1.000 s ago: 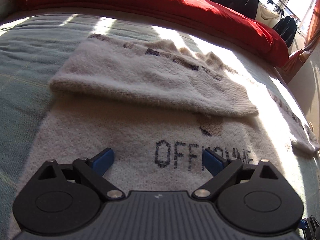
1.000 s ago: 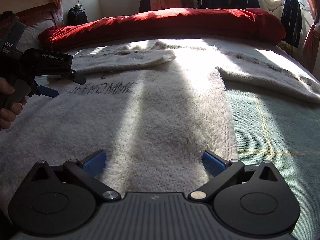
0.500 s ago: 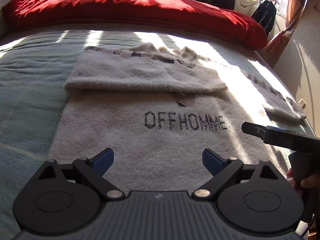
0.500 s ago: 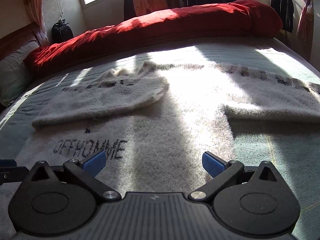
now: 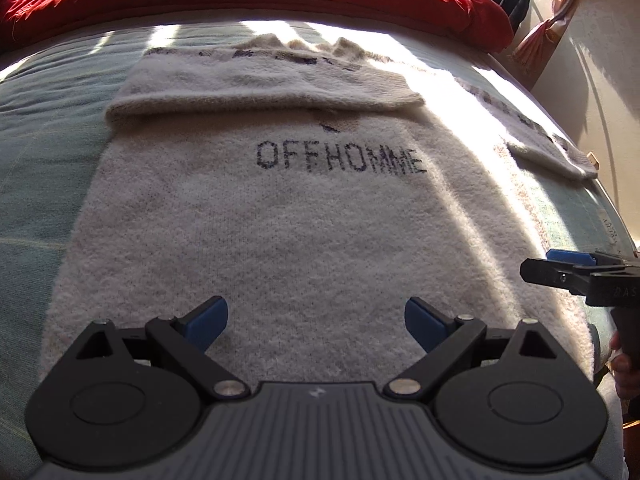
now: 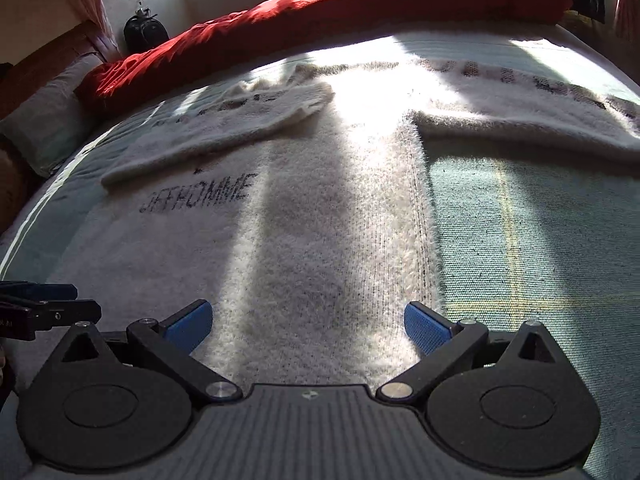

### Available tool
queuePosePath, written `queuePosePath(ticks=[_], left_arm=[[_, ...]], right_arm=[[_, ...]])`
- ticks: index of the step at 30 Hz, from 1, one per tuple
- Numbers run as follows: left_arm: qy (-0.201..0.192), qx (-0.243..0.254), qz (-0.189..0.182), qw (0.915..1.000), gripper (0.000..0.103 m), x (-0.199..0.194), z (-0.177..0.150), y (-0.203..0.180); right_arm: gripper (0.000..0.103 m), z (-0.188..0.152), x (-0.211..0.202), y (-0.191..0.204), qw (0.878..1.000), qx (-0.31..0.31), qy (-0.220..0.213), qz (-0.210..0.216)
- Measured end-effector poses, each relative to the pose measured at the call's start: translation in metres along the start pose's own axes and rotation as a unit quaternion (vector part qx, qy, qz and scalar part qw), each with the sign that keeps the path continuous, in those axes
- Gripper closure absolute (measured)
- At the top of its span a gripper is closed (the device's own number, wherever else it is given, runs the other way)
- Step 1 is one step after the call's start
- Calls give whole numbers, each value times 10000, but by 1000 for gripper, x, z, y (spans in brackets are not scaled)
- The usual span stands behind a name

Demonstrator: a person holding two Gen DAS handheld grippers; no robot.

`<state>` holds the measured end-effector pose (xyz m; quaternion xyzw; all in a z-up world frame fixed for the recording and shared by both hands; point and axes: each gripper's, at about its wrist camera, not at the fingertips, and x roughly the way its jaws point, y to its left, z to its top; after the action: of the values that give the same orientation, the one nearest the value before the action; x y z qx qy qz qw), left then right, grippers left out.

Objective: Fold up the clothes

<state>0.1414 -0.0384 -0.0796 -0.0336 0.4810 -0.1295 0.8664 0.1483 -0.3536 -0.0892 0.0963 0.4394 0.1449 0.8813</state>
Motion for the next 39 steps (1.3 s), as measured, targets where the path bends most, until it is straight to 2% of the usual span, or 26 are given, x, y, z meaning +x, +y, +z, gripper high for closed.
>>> queuePosePath(ticks=[4, 13, 24, 29, 34, 39], left_arm=[[27, 121, -73, 9999, 8, -1, -7, -11], [142, 322, -7, 9994, 8, 7, -13, -17], [134, 333, 40, 9993, 1, 14, -17, -19], [140, 390, 87, 9991, 1, 16, -19, -20], [142, 238, 55, 9996, 1, 17, -18, -16], [144, 273, 87, 9995, 1, 19, -18, -17]], right_arm=[[0, -4, -2, 4, 9999, 59, 93, -85], [0, -20, -10, 2, 9998, 221, -18, -12], [0, -21, -9, -7, 9975, 678, -136, 128], [0, -25, -7, -1, 9983, 536, -218, -23], [0, -25, -9, 7, 9989, 338, -266, -181], [0, -8, -12, 1, 9953, 861, -433, 92]])
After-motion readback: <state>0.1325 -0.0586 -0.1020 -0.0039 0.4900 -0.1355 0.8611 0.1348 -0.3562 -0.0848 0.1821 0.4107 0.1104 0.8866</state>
